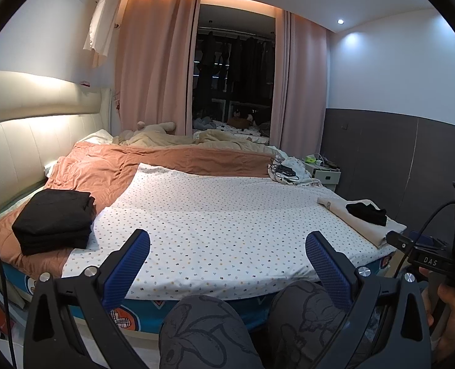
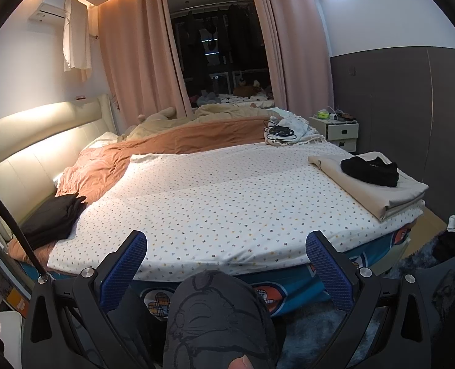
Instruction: Fold large clothes
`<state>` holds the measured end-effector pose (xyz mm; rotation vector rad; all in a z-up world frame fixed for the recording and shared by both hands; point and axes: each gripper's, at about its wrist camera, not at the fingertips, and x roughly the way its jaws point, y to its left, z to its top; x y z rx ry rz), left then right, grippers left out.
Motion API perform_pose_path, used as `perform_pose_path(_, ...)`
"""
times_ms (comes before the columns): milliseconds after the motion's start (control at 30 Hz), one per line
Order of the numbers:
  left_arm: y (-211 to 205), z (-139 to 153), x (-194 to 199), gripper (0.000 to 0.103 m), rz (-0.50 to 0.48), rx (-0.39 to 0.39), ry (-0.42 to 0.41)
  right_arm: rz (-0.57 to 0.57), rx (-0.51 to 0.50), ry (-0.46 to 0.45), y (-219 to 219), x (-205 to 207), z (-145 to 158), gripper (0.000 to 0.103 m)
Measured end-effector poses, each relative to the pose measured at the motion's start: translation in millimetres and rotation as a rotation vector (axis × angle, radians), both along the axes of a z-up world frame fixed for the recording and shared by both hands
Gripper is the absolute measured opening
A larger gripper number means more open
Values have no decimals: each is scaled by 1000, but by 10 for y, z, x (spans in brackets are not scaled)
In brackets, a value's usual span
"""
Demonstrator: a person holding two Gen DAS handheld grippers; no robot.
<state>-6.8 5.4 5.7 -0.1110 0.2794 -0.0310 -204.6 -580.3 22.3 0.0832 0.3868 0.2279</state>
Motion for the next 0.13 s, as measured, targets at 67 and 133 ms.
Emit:
perform_pose_path(67,5,4,-23,103,3,1,-4,4,-2,-1,8,-11,-1,103)
perform_pose_path(133,14,9,-42,103,3,-1,-9,7,-4,-4,19,-31,0,103)
